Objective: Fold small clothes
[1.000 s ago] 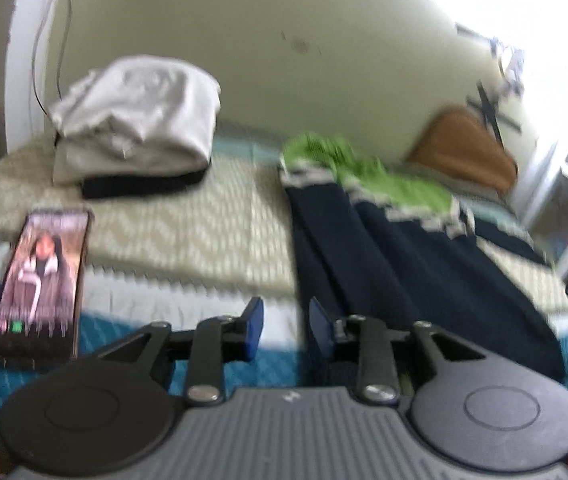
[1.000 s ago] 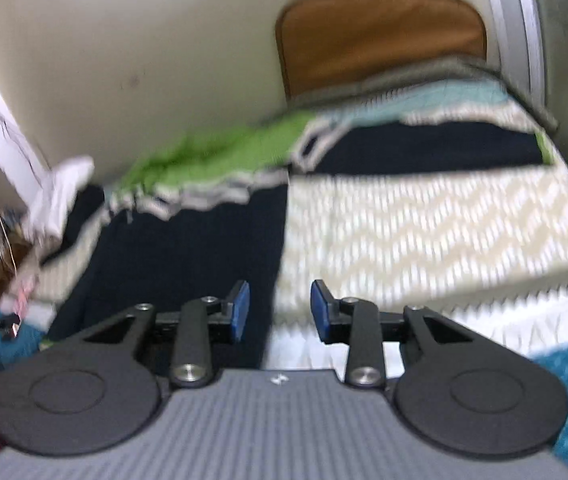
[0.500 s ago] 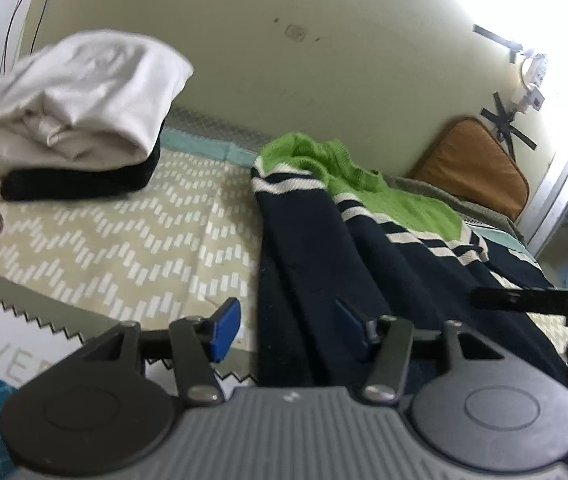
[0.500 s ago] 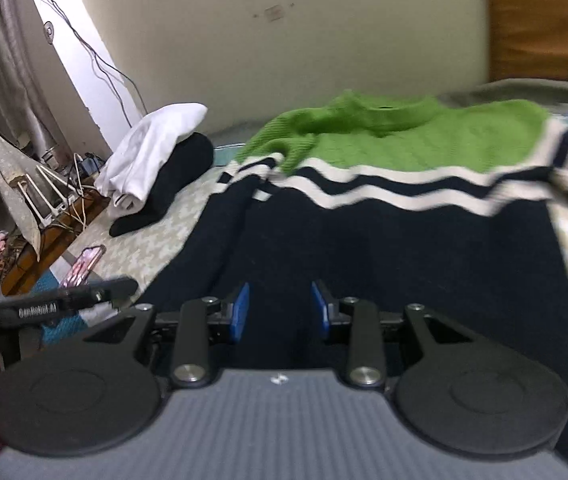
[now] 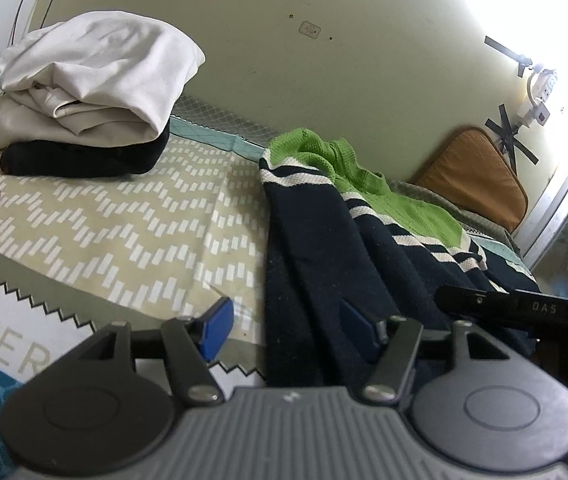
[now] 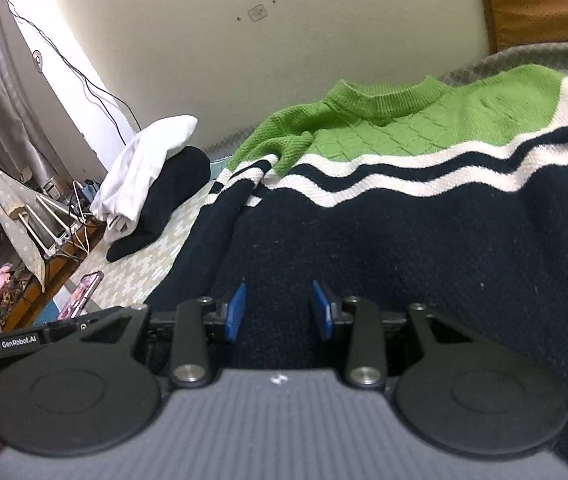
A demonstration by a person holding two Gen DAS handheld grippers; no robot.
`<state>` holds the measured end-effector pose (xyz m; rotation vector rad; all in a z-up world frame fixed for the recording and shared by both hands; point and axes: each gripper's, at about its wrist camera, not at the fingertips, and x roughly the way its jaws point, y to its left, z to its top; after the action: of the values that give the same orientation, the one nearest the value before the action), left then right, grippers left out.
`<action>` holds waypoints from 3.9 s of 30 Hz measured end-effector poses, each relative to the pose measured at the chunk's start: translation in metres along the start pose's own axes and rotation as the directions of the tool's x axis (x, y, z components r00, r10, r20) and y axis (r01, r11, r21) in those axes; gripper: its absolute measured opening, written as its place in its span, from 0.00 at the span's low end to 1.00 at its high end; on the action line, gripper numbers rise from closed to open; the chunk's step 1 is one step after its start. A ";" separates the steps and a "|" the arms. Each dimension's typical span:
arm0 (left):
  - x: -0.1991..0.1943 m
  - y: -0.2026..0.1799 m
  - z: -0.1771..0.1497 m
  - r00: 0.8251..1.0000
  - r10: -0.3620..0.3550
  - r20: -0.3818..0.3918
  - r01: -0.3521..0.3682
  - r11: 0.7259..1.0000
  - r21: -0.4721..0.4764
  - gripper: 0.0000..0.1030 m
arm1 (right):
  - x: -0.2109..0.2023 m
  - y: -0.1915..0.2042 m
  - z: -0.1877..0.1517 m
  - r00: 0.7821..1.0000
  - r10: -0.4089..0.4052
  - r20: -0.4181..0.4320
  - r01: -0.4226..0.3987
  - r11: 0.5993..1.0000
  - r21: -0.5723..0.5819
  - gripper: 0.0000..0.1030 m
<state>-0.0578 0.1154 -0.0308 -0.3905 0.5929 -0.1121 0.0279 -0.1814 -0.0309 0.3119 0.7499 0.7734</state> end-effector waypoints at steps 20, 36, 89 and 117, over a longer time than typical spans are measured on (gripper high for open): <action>0.003 -0.001 0.001 1.000 -0.004 -0.005 0.004 1.000 0.022 0.65 | -0.001 -0.001 -0.001 1.000 0.018 0.006 -0.018 1.000 0.010 0.43; 0.004 0.000 0.002 1.000 -0.013 -0.008 0.013 1.000 0.018 0.67 | -0.001 -0.002 0.000 1.000 0.022 0.005 -0.022 1.000 0.011 0.44; 0.004 -0.081 0.121 0.969 -0.216 0.119 0.202 0.972 0.117 0.19 | -0.009 -0.022 0.006 0.999 0.028 0.032 -0.031 0.991 0.127 0.44; 0.076 0.010 0.030 0.994 0.110 0.000 -0.110 0.994 0.006 0.50 | 0.177 0.070 0.125 0.962 -0.145 -0.231 0.066 0.946 -0.319 0.06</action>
<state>0.0215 0.1180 -0.0517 -0.3509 0.6133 -0.0081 0.1655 -0.0037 0.0055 -0.1127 0.8625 0.8230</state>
